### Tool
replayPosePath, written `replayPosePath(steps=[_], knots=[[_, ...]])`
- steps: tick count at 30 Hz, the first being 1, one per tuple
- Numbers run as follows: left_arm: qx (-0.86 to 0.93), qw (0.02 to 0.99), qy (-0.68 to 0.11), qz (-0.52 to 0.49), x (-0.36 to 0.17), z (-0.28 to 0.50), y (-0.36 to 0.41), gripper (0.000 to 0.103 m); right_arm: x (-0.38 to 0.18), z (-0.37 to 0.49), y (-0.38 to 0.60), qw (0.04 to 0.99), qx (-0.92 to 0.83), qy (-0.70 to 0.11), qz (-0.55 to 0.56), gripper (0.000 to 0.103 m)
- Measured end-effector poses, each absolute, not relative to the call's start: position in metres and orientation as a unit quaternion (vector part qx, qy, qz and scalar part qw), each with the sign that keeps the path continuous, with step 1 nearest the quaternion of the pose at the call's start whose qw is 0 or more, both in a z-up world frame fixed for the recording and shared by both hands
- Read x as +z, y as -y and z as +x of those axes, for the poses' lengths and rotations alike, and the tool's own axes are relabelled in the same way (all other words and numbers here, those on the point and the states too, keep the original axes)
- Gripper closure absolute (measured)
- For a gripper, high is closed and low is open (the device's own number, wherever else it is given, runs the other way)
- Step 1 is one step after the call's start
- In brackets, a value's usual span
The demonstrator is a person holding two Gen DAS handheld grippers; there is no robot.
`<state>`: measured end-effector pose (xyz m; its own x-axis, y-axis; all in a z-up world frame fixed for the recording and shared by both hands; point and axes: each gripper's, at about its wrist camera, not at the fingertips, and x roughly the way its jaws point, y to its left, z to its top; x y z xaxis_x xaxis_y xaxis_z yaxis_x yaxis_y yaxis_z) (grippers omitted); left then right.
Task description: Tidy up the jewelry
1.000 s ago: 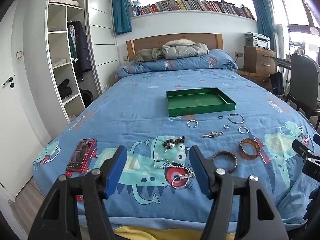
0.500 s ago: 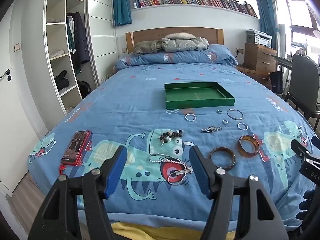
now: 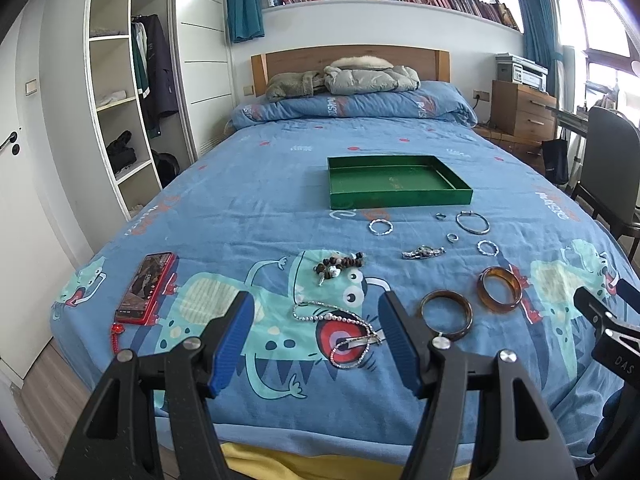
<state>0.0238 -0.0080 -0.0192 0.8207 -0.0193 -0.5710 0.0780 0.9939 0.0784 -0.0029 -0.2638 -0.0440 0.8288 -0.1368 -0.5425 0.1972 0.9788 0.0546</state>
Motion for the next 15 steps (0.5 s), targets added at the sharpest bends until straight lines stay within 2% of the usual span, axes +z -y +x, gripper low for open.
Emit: replayPosePath(steps=[9, 11, 15], knots=[[-0.023, 0.946, -0.318, 0.052, -0.031, 0.038, 0.01, 0.04, -0.049, 0.006, 0.272, 0.952, -0.09, -0.288, 0.054, 0.001], [-0.028, 0.94, -0.336, 0.054, -0.035, 0.047, 0.007, 0.04, -0.051, 0.009, 0.275, 0.951, -0.09, -0.292, 0.054, 0.004], [-0.015, 0.938, -0.344, 0.047, -0.042, 0.057, -0.002, 0.04, -0.057, 0.017, 0.285, 0.946, -0.09, -0.303, 0.064, 0.019]])
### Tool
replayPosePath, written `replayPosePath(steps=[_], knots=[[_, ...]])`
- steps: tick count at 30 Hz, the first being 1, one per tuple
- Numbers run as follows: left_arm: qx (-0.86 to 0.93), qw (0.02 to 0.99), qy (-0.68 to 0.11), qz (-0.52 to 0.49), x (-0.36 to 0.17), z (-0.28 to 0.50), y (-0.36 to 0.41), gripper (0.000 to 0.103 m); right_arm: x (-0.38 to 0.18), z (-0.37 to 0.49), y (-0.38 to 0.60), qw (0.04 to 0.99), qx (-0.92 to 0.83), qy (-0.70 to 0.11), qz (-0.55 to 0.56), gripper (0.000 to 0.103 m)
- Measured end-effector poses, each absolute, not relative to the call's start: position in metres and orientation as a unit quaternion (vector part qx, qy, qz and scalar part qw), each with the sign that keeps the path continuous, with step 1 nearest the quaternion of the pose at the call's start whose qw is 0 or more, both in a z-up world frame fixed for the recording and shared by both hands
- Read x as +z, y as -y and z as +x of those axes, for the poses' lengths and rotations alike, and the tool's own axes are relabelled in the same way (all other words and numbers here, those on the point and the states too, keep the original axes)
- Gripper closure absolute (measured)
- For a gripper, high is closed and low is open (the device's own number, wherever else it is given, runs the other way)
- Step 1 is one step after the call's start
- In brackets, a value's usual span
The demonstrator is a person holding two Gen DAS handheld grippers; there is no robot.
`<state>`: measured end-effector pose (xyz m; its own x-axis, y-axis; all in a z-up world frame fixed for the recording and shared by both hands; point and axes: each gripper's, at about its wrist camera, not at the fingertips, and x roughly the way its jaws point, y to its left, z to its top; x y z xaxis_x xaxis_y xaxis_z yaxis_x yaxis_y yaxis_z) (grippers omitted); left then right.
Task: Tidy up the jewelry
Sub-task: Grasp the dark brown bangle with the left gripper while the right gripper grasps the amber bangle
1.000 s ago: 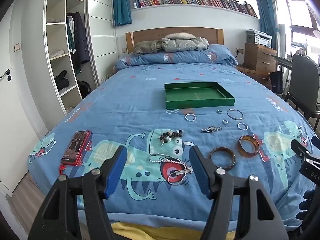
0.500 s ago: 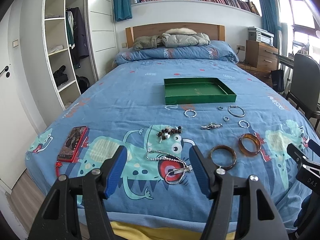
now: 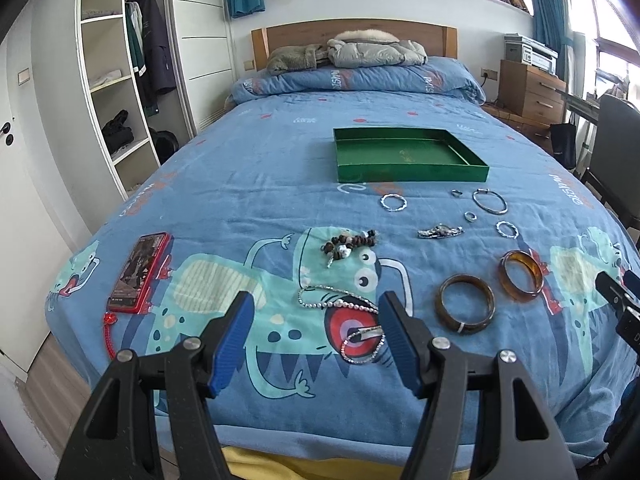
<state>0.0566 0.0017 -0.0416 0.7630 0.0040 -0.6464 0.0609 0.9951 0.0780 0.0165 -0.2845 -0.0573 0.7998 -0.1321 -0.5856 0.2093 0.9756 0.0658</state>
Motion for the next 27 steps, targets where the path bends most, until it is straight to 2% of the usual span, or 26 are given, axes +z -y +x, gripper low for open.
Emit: replayPosePath(steps=[7, 14, 18, 22, 27], knots=[[-0.035, 0.928, -0.371, 0.009, -0.058, 0.074, -0.009, 0.04, -0.072, 0.032, 0.3, 0.94, -0.083, -0.321, 0.081, 0.035], [-0.13, 0.9, -0.416, -0.014, -0.085, 0.086, 0.028, 0.041, -0.087, 0.052, 0.309, 0.933, -0.054, -0.343, 0.096, 0.049], [-0.159, 0.887, -0.434, -0.006, -0.101, 0.104, 0.058, 0.043, -0.096, 0.069, 0.318, 0.925, -0.031, -0.364, 0.101, 0.063], [-0.171, 0.875, -0.452, 0.004, -0.114, 0.125, 0.081, 0.058, -0.107, 0.093, 0.324, 0.916, -0.004, -0.387, 0.101, 0.068], [-0.166, 0.865, -0.473, 0.028, -0.134, 0.143, 0.099, 0.066, -0.121, 0.121, 0.322, 0.906, 0.025, -0.413, 0.09, 0.069]])
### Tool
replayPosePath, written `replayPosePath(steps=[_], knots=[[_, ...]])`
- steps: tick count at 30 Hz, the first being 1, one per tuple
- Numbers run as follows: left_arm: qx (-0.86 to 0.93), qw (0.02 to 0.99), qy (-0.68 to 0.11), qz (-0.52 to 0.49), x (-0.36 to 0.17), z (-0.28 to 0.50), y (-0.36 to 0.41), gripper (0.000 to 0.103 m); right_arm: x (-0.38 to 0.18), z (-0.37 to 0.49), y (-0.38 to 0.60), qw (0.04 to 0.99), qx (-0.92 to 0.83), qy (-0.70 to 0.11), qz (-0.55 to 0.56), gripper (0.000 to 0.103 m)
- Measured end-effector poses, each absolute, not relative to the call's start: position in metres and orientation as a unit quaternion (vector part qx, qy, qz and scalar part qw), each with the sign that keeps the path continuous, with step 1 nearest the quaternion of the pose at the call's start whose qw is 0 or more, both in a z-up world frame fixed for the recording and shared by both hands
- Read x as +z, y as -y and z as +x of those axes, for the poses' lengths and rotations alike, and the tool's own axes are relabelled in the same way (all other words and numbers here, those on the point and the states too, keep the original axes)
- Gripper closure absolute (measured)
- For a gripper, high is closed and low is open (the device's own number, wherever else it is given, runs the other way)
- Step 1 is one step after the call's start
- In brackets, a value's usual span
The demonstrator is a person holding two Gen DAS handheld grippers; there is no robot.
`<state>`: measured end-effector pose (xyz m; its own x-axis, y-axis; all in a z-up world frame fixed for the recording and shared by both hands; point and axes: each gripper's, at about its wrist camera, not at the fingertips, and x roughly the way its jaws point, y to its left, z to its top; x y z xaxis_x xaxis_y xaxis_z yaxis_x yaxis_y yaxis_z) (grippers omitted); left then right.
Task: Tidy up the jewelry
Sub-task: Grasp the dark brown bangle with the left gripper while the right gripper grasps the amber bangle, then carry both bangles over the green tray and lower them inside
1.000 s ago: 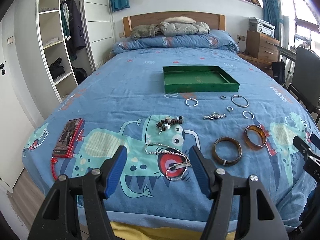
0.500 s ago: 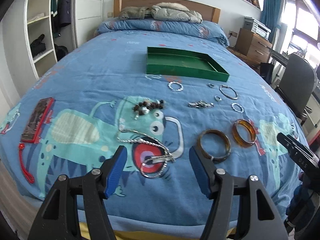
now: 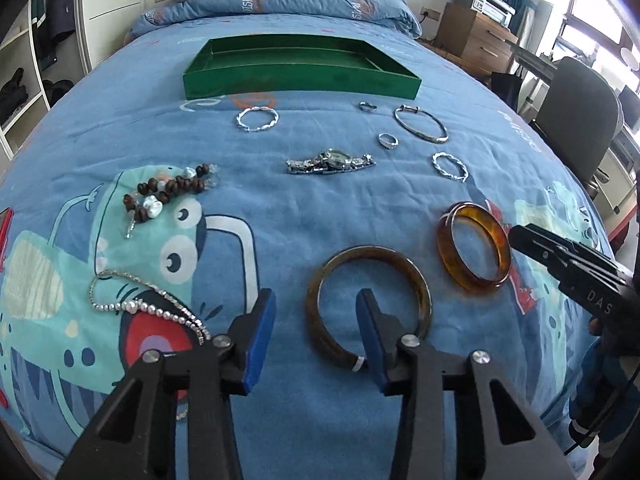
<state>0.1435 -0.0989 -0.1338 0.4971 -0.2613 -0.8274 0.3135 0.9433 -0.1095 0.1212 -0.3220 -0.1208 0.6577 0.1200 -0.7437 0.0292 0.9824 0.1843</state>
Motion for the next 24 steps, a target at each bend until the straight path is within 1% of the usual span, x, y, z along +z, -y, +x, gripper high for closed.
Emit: replayPosePath(steps=[2, 4, 6, 7, 9, 10, 12, 17, 24], knots=[[-0.164, 0.861, -0.479, 0.038, -0.141, 0.147, 0.104, 0.075, -0.128, 0.131, 0.317, 0.902, 0.034, -0.424, 0.077, 0.069], [-0.162, 0.861, -0.481, 0.043, -0.146, 0.15, 0.107, 0.077, -0.135, 0.139, 0.31, 0.897, 0.04, -0.436, 0.058, 0.076], [-0.16, 0.862, -0.477, 0.053, -0.148, 0.151, 0.111, 0.079, -0.14, 0.143, 0.304, 0.896, 0.041, -0.441, 0.039, 0.078], [-0.16, 0.863, -0.475, 0.059, -0.149, 0.152, 0.113, 0.082, -0.142, 0.144, 0.301, 0.896, 0.04, -0.44, 0.028, 0.078], [-0.158, 0.865, -0.471, 0.067, -0.15, 0.156, 0.116, 0.091, -0.144, 0.146, 0.297, 0.899, 0.039, -0.436, 0.01, 0.081], [-0.158, 0.865, -0.471, 0.067, -0.15, 0.158, 0.117, 0.093, -0.144, 0.146, 0.297, 0.9, 0.04, -0.434, 0.005, 0.085], [-0.157, 0.868, -0.466, 0.069, -0.148, 0.16, 0.119, 0.095, -0.144, 0.148, 0.299, 0.902, 0.039, -0.43, 0.002, 0.091], [-0.144, 0.879, -0.447, 0.083, -0.138, 0.155, 0.121, 0.095, -0.132, 0.14, 0.305, 0.91, 0.035, -0.412, 0.003, 0.092], [-0.134, 0.905, -0.398, 0.073, -0.087, 0.164, 0.118, 0.095, -0.083, 0.126, 0.32, 0.936, 0.013, -0.353, 0.013, 0.093]])
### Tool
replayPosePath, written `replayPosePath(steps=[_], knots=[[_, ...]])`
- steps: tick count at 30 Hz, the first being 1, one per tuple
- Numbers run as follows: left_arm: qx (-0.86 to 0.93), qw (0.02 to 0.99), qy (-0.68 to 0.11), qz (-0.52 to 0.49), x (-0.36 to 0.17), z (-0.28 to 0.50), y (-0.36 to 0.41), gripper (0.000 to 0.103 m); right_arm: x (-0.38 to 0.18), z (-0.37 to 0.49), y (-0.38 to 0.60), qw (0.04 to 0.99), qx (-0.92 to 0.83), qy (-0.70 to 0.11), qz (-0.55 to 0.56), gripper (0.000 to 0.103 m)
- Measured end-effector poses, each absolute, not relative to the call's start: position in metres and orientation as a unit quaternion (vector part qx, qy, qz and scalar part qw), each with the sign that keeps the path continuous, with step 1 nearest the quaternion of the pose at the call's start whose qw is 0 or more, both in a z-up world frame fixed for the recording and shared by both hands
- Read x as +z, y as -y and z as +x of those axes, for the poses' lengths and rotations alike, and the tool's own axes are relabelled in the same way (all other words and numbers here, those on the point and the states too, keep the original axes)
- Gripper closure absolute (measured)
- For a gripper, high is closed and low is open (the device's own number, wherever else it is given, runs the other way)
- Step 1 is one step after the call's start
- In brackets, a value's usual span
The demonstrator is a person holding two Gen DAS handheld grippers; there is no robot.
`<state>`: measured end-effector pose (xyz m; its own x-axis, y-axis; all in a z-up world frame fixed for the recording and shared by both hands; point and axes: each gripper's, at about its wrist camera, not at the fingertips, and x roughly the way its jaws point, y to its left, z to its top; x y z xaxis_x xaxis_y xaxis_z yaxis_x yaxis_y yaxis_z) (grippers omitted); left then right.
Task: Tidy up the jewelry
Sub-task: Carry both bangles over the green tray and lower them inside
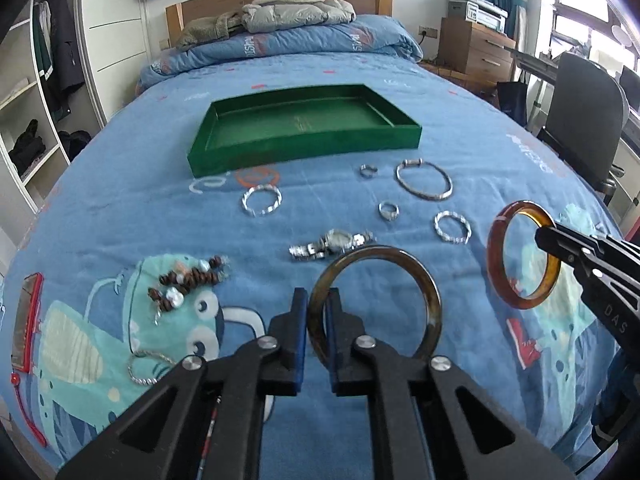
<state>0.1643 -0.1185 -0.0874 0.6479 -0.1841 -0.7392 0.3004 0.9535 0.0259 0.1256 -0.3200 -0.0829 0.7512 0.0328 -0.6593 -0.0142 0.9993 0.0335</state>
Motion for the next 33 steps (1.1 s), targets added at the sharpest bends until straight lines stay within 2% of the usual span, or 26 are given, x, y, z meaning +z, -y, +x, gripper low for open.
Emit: replayPosePath(steps=[6, 12, 20, 33], knots=[[-0.119, 0.927, -0.352, 0.049, -0.035, 0.214, 0.112, 0.095, -0.036, 0.159, 0.33, 0.953, 0.001, -0.303, 0.016, 0.093], [-0.085, 0.939, -0.333, 0.021, -0.014, 0.294, 0.105, 0.095, -0.014, 0.248, 0.339, 0.958, -0.005, -0.282, 0.041, 0.093], [-0.058, 0.94, -0.335, 0.027, -0.037, 0.373, 0.105, 0.095, -0.05, 0.357, 0.334, 0.947, 0.0, -0.313, 0.074, 0.093], [-0.051, 0.918, -0.391, 0.036, -0.1, 0.433, 0.117, 0.095, -0.114, 0.419, 0.319, 0.919, 0.007, -0.39, 0.062, 0.093]])
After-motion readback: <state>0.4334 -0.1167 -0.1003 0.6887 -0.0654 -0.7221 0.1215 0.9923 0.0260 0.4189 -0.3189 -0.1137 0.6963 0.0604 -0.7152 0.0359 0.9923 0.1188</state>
